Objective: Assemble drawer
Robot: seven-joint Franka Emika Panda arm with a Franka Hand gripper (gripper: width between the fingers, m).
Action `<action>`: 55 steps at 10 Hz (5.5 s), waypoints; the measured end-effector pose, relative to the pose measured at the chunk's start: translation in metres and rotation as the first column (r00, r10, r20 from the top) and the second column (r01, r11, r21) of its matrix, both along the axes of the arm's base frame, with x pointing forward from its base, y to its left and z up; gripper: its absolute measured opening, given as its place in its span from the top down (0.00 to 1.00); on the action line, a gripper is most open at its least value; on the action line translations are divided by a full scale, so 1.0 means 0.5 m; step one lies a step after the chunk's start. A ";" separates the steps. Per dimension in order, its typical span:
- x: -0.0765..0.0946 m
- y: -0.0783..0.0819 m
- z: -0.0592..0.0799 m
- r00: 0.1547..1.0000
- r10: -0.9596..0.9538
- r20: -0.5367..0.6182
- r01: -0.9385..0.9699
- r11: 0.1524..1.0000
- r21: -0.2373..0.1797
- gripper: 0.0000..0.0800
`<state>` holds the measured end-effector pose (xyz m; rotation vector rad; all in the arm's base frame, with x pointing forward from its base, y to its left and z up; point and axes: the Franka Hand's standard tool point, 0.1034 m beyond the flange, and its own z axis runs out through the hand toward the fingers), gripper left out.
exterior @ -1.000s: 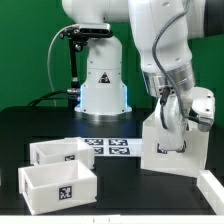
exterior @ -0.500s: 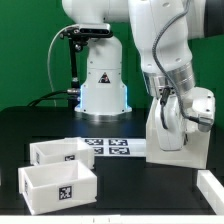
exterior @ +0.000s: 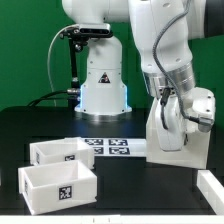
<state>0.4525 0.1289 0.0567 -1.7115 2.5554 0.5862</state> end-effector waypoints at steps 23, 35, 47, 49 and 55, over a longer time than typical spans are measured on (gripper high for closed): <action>0.086 -0.016 0.173 0.865 -0.008 0.502 -0.377 0.651 0.659 0.96; 0.089 0.017 0.076 0.925 -0.050 0.377 -0.314 0.459 0.831 0.96; 0.070 0.015 0.011 0.935 -0.029 0.354 -0.294 0.498 0.816 0.86; 0.070 0.014 0.010 0.935 -0.031 0.353 -0.292 0.498 0.816 0.40; 0.090 -0.058 0.009 0.922 -0.022 0.387 -0.321 0.519 0.792 0.19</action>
Offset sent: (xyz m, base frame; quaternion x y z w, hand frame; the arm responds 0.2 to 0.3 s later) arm 0.0081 0.0173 0.0514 0.0626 0.0666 -0.1390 0.9861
